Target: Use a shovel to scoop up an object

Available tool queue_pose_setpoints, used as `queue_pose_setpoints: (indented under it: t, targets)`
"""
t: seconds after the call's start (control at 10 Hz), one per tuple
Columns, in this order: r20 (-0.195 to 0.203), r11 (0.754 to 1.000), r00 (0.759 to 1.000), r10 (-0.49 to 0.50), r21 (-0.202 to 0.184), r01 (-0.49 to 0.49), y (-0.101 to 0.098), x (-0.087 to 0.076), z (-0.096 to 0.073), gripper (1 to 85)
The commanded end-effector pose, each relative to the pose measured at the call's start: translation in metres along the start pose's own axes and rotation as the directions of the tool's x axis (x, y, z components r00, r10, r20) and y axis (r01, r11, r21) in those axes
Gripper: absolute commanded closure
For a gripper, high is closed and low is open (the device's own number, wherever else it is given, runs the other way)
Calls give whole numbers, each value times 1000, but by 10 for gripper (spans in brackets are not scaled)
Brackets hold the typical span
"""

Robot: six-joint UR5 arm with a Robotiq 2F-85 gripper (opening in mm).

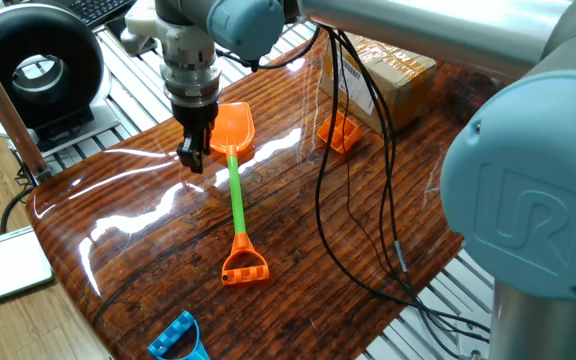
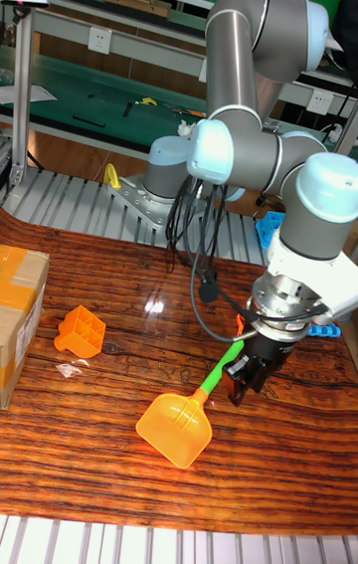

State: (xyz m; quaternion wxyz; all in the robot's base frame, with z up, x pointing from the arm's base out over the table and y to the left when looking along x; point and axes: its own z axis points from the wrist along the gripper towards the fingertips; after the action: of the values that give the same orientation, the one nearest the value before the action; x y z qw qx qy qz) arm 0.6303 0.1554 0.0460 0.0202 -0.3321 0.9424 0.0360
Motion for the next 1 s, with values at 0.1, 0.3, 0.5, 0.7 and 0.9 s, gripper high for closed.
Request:
queue_pose_setpoints:
  t: [0.1,0.3,0.5,0.7,0.9]
  targets:
    - [29,999,999,-35,-34,36,-3,1,4,403]
    - [16,1000,1000,-17,-9,17,-9,4,4,387]
    - [-1,1000,1000,-2,13,2,-15,9,4,397]
    - [8,1000,1000,-10,8,10,-18,7,10,397]
    - [15,1000,1000,-21,10,21,-24,5,17,393]
